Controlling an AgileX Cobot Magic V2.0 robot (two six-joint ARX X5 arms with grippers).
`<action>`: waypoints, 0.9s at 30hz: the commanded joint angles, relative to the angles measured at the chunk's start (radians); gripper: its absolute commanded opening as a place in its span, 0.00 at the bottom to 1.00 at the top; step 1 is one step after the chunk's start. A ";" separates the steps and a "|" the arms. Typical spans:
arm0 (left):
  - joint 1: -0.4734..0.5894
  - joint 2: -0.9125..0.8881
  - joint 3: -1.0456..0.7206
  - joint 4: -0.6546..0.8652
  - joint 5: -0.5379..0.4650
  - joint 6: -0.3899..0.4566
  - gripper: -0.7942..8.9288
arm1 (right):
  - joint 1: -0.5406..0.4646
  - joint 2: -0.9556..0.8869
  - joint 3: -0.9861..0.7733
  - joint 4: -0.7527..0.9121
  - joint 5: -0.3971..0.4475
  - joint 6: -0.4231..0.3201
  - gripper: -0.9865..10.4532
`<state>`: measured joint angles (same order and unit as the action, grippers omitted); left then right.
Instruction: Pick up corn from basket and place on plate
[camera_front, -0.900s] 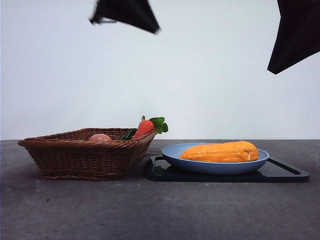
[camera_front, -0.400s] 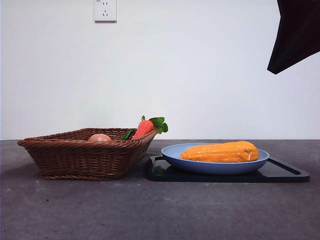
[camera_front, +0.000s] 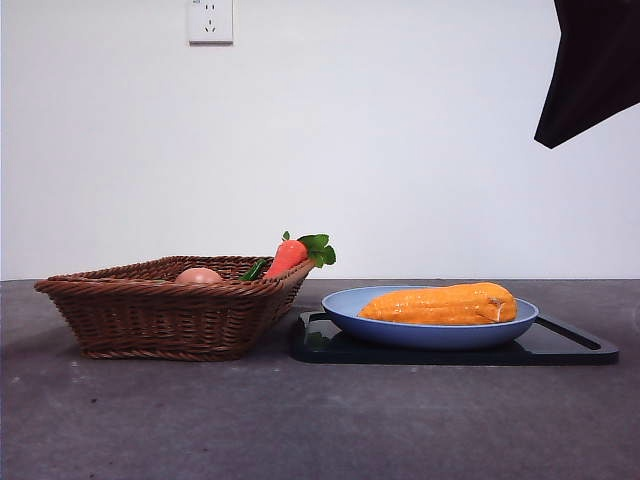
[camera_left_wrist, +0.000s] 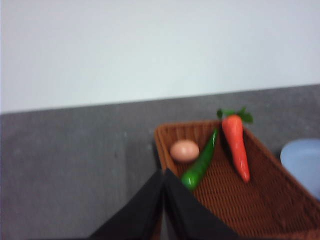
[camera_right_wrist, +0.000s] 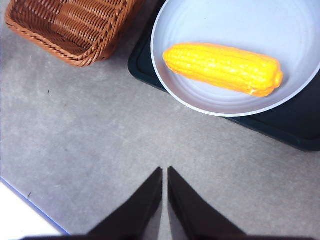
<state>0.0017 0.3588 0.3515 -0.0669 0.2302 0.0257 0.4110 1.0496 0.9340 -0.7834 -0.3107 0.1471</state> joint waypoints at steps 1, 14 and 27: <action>0.000 -0.062 -0.073 0.015 -0.013 -0.018 0.09 | 0.003 0.008 0.003 0.006 0.001 0.010 0.09; 0.000 -0.268 -0.294 0.006 -0.029 -0.049 0.09 | 0.003 0.008 0.003 0.006 0.001 0.010 0.09; 0.000 -0.356 -0.349 -0.106 -0.029 -0.073 0.09 | 0.003 0.008 0.003 0.006 0.001 0.010 0.09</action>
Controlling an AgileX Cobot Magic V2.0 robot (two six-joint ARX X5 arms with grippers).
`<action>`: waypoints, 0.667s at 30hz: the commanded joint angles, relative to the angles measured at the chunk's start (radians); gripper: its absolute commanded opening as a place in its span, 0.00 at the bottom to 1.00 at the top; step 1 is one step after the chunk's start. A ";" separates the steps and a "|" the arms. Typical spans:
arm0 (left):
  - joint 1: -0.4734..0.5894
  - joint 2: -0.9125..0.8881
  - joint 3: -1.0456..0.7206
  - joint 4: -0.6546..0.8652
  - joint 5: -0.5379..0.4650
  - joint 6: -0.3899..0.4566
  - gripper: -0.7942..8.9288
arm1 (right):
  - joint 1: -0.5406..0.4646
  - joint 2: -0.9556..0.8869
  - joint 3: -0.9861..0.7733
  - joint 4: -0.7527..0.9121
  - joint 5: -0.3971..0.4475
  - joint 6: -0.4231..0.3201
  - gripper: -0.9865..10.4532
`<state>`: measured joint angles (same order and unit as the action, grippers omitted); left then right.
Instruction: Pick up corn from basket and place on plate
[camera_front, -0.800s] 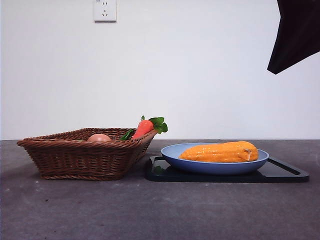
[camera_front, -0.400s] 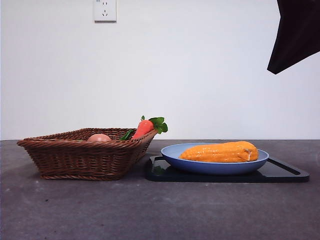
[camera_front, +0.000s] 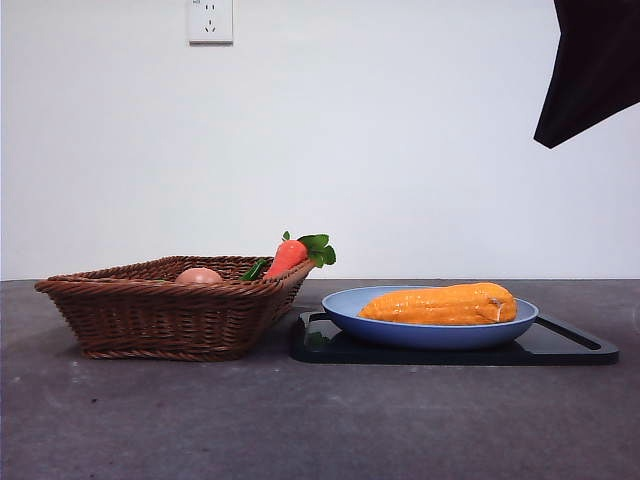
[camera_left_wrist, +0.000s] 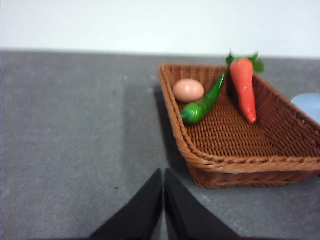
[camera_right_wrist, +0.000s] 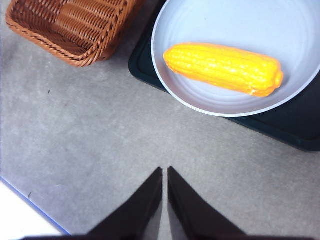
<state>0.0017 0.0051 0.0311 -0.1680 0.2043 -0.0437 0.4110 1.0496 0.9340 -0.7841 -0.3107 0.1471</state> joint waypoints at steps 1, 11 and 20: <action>0.000 -0.002 -0.028 -0.005 -0.003 -0.004 0.09 | 0.003 0.008 0.003 0.007 0.002 0.010 0.09; 0.000 -0.001 -0.028 0.007 -0.002 -0.003 0.09 | 0.003 0.008 0.003 0.006 0.001 0.010 0.09; 0.000 -0.001 -0.028 0.007 -0.002 -0.003 0.09 | 0.003 0.008 0.003 0.006 0.001 0.010 0.09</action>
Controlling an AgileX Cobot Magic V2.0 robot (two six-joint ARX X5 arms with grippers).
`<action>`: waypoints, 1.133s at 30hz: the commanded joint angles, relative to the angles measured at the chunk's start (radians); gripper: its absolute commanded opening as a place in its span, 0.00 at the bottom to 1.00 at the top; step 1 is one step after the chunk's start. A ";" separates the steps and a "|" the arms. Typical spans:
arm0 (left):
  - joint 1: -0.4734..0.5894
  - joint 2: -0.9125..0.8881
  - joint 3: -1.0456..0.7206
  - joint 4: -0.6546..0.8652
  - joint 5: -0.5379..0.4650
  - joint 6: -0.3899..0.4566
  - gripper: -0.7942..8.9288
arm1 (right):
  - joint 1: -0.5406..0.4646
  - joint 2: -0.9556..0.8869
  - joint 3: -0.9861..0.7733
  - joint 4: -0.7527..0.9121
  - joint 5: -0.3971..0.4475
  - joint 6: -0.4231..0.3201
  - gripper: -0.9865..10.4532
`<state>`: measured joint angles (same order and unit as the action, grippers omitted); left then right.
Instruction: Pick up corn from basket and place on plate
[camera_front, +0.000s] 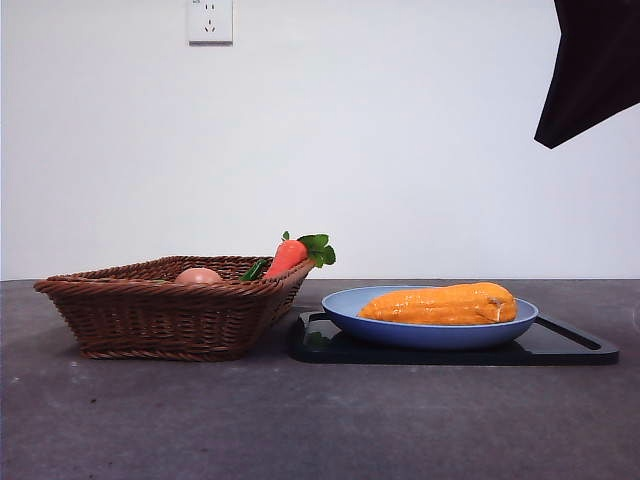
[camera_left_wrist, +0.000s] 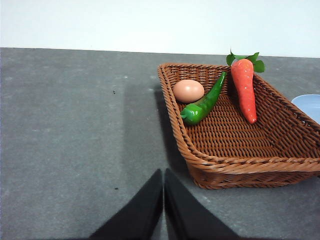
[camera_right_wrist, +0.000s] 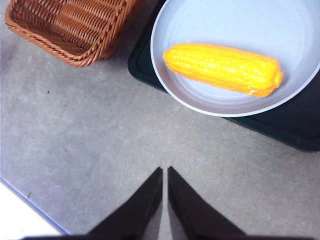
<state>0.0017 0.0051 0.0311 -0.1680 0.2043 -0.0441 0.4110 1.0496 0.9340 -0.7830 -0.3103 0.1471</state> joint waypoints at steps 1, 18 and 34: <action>0.000 -0.001 -0.028 0.007 -0.002 -0.002 0.09 | 0.003 0.008 0.003 0.005 0.001 0.010 0.09; 0.000 -0.001 -0.028 0.007 -0.002 -0.002 0.09 | -0.164 -0.173 -0.165 0.440 0.071 -0.108 0.09; 0.000 -0.001 -0.028 0.008 -0.002 -0.002 0.09 | -0.522 -0.797 -0.770 0.779 0.126 -0.057 0.09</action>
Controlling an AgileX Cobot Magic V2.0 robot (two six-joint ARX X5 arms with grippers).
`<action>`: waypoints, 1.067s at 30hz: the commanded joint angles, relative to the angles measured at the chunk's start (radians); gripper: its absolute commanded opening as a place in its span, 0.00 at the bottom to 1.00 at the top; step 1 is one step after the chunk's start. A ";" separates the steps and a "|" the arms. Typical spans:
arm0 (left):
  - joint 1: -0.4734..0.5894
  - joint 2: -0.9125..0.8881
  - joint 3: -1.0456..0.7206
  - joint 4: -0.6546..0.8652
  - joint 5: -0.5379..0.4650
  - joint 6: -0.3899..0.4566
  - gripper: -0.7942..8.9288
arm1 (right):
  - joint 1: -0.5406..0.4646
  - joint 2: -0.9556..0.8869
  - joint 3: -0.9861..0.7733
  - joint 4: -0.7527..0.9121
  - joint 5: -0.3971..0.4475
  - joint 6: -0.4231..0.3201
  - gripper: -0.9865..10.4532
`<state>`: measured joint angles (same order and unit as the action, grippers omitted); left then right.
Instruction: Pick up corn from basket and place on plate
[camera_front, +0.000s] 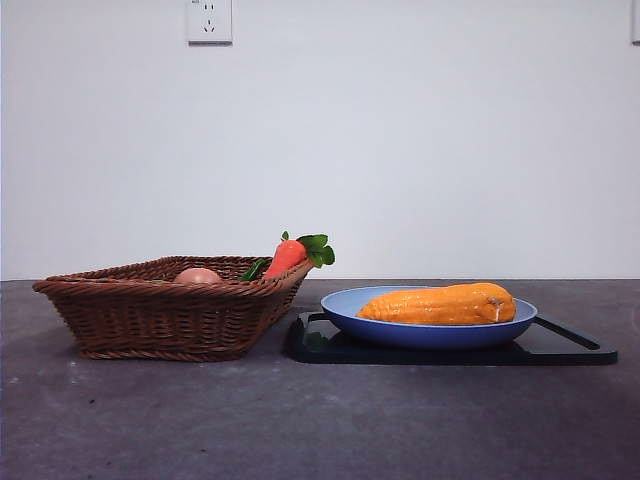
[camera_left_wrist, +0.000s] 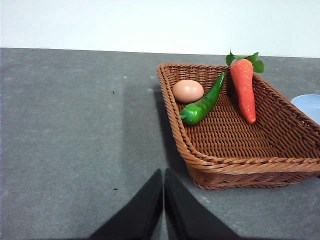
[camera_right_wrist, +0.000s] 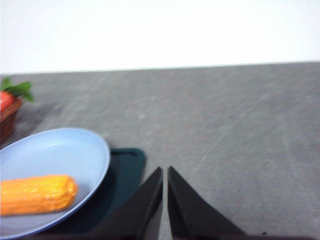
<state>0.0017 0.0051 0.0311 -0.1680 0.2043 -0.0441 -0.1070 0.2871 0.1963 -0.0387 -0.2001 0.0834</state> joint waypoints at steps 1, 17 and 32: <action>0.000 -0.001 -0.028 0.008 -0.002 -0.002 0.09 | -0.006 -0.052 -0.052 0.049 0.022 0.006 0.09; 0.000 -0.001 -0.028 0.008 -0.002 -0.002 0.09 | -0.006 -0.277 -0.187 -0.057 0.048 -0.017 0.09; 0.000 -0.001 -0.028 0.010 -0.002 -0.002 0.09 | -0.006 -0.283 -0.187 -0.119 0.051 -0.032 0.09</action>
<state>0.0017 0.0051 0.0311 -0.1677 0.2043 -0.0441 -0.1120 0.0044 0.0162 -0.1600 -0.1524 0.0563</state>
